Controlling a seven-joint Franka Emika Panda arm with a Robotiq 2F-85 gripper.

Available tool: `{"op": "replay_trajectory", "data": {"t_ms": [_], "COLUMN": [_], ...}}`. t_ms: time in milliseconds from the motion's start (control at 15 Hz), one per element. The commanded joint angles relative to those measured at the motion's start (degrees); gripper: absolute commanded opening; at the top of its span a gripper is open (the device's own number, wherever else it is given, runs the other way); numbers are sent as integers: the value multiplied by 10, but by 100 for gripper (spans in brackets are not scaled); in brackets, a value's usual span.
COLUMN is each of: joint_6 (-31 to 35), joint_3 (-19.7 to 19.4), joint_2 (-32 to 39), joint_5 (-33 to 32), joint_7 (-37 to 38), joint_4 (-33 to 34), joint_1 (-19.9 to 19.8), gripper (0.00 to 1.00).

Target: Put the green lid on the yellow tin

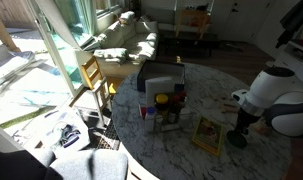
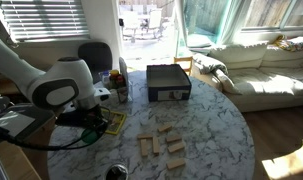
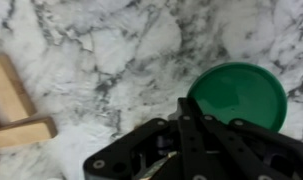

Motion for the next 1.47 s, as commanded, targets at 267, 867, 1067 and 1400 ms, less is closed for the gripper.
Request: {"op": "replay_trajectory", "data": {"t_ms": [267, 867, 1067, 1400], "joint_6": [-29, -36, -7, 40], "joint_3": [-12, -63, -90, -113], "joint_2": [-57, -39, -9, 26], "joint_5": [-23, -73, -88, -90], "joint_7": [3, 18, -10, -70], "joint_4": [-7, 72, 94, 106], "joint_1": [-7, -72, -95, -114], "gripper": [0, 0, 0, 0]}}
